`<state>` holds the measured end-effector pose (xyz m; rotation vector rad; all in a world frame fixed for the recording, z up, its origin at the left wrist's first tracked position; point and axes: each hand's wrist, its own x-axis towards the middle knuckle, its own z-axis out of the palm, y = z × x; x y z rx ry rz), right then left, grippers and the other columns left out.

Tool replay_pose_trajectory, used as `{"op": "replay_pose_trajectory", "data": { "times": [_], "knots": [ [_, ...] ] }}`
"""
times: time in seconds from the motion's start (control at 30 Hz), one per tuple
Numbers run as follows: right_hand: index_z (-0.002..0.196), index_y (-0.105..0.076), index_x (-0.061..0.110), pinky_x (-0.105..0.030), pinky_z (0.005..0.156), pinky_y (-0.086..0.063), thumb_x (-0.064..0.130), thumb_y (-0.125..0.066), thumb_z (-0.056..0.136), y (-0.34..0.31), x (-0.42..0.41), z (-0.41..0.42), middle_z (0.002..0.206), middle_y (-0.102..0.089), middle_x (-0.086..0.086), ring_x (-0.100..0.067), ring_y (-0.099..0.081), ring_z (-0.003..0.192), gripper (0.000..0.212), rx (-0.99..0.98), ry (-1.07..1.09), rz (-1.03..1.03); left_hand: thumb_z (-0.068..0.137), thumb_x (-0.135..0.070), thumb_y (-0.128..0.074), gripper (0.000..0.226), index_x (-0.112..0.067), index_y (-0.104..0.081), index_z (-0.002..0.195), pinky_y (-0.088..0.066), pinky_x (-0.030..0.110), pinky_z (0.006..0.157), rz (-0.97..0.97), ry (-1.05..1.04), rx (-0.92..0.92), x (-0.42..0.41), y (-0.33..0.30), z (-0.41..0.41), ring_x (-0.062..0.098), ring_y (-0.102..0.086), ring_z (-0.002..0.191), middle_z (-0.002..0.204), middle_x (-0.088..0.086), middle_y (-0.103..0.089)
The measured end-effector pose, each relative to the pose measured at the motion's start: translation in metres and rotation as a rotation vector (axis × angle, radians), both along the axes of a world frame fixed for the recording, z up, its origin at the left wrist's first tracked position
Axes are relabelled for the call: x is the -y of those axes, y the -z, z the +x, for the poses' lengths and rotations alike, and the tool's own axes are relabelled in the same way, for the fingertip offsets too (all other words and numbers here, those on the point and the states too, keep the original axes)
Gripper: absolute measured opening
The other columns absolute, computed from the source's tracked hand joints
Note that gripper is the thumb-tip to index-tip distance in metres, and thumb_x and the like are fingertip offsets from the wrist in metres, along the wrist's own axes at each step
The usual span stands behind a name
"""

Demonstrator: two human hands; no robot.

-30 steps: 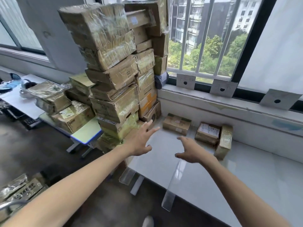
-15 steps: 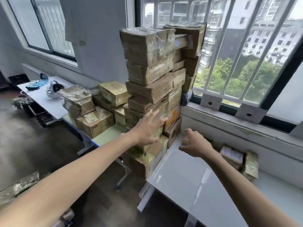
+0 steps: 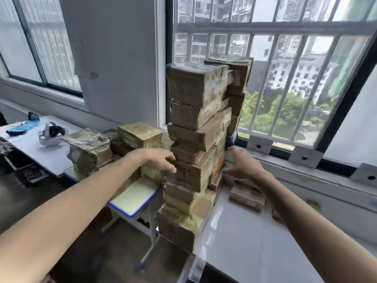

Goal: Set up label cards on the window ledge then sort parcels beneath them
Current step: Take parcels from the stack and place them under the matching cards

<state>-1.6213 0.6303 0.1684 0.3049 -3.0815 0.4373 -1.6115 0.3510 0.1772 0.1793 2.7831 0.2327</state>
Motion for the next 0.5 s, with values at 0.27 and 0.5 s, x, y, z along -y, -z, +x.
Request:
{"op": "replay_pose_trajectory", "data": {
  "times": [0.27,0.5],
  "knots": [
    [0.145,-0.035,0.017,-0.042,0.099,-0.051,0.028,-0.085,0.075,-0.067,0.028,-0.019,0.137,-0.05,-0.014,-0.029,-0.055,0.119,0.087,-0.137,-0.012,0.039,0.082,-0.055,-0.073,0.089,-0.017,-0.033,0.152,-0.043,0.045,0.107,0.282,-0.242,-0.155,0.067,-0.09,-0.03,0.027,-0.043,0.134,0.157,0.004,-0.034],
    [0.149,-0.026,0.016,-0.032,0.086,-0.049,0.014,-0.081,0.078,-0.134,0.039,-0.043,0.13,-0.049,-0.013,-0.023,-0.052,0.106,0.089,-0.263,-0.04,0.056,0.056,-0.08,-0.074,0.133,-0.044,0.006,0.155,-0.034,0.06,0.111,0.425,-0.248,-0.443,0.023,-0.177,-0.05,0.039,-0.016,0.149,0.165,0.011,0.01]
  ]
}}
